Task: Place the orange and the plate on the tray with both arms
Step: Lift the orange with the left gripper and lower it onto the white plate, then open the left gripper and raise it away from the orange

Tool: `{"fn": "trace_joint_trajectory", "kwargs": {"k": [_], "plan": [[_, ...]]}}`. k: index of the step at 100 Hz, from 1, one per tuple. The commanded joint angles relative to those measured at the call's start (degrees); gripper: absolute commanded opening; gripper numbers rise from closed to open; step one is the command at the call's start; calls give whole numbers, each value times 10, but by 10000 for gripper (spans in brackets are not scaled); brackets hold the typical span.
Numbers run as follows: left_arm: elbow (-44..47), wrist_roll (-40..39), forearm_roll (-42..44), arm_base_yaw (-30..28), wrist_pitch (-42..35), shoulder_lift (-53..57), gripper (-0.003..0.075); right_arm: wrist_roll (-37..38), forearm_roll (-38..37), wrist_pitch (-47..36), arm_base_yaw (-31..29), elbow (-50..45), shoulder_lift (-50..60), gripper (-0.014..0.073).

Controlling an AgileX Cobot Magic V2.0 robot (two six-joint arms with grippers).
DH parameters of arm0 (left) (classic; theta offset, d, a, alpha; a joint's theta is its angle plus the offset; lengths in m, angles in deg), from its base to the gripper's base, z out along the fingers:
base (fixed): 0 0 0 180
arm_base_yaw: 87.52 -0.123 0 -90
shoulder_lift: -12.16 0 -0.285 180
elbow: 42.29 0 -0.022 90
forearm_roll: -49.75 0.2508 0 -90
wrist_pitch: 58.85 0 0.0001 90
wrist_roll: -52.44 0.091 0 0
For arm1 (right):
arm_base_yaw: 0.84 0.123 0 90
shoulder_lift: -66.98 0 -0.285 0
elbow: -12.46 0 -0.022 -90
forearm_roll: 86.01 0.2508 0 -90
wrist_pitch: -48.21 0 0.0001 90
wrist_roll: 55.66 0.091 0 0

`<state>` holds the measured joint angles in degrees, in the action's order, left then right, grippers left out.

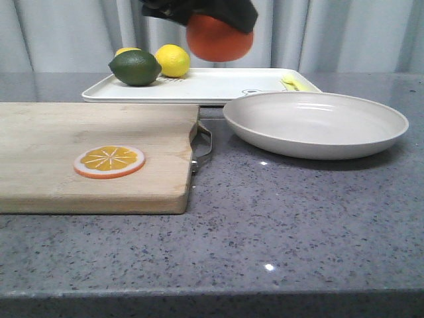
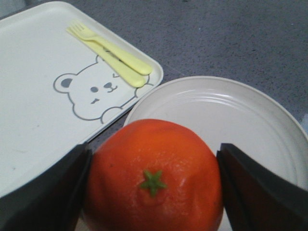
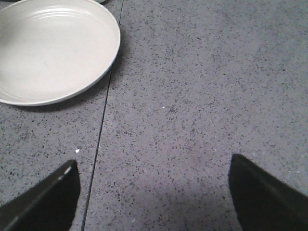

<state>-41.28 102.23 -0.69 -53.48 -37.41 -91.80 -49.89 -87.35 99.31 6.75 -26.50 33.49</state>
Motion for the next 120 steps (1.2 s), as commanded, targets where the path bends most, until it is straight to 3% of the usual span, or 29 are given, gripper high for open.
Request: {"fn": "trace_joint_trajectory", "kwargs": {"k": [1,38,65,92,115,120], "plan": [[-38,-4,-14,15,-23,-1,248,-3,-3,-33,-2,19,-8,624],[-118,-4,-14,73,-22,-108,248,-3,-3,-33,-2,19,-8,624],[-129,-4,-17,80,-19,-124,256,-3,-3,-32,-2,19,-8,624],[-129,-4,-17,80,1,-134,357,-3,-3,-33,-2,19,-8,624],[-129,-4,-15,80,8,-140,391,-3,-3,-32,-2,19,-8,624],[-129,-4,-10,80,8,-140,436,-3,-3,-32,-2,19,-8,624]]}}
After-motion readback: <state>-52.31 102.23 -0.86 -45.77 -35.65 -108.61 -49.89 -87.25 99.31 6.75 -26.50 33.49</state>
